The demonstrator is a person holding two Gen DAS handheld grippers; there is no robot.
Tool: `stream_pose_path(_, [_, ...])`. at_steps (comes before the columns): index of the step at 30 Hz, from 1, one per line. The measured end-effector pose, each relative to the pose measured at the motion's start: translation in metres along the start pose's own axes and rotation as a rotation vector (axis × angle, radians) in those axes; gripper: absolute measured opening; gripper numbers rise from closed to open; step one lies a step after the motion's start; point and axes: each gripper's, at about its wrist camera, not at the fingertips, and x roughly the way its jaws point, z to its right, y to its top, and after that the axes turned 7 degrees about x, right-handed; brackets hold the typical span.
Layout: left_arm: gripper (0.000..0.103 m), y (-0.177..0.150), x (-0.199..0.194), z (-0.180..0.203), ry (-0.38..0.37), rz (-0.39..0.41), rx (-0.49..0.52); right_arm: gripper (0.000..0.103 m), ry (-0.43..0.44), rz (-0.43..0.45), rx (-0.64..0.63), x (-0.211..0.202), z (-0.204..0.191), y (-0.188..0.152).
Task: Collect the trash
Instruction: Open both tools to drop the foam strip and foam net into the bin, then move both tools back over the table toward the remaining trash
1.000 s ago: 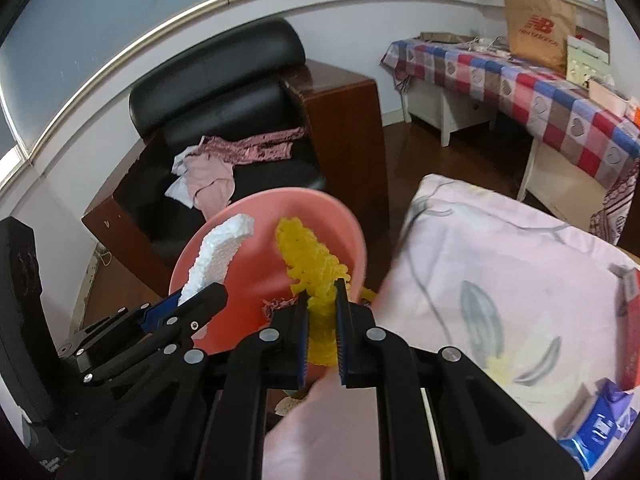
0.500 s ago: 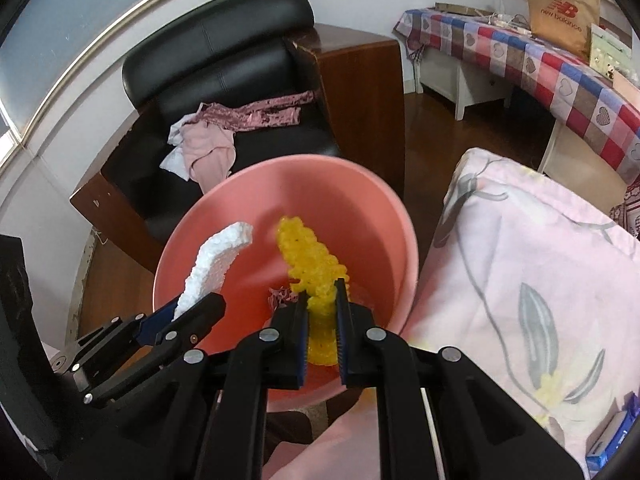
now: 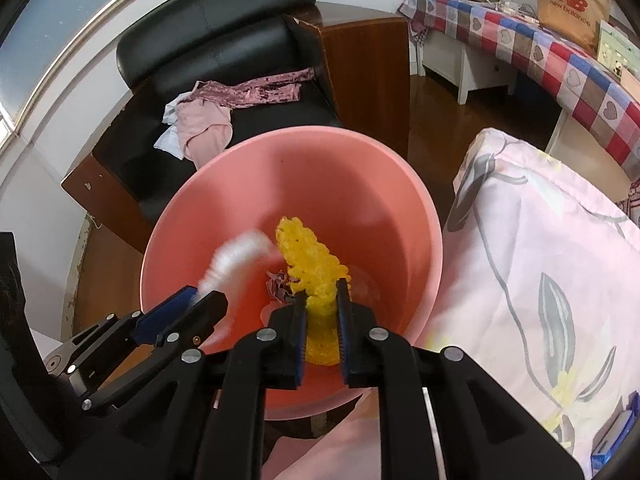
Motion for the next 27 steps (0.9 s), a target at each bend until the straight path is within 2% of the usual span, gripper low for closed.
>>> stream_pose_path(2, [0.032, 0.0, -0.001, -0.001, 0.006, 0.005, 0.0, 0.019, 0.001, -0.002, 0.003, 0.0, 0.0, 0.0])
stream_pose_path(4, [0.033, 0.0, -0.002, -0.003, 0.004, 0.008, -0.006, 0.021, -0.002, 0.001, 0.001, 0.0, -0.001, -0.001])
stream_pose_path(14, [0.033, 0.0, -0.015, -0.001, 0.0, 0.028, -0.007, 0.021, 0.009, 0.022, -0.008, -0.012, 0.0, -0.005])
stream_pose_path(22, [0.033, -0.001, -0.04, 0.009, -0.024, 0.062, 0.005, 0.021, 0.024, 0.078, 0.015, -0.042, 0.013, -0.01])
stream_pose_path(27, [0.033, -0.003, -0.059, 0.028, -0.062, 0.09, 0.045, 0.021, 0.019, 0.107, 0.046, -0.068, 0.037, -0.024])
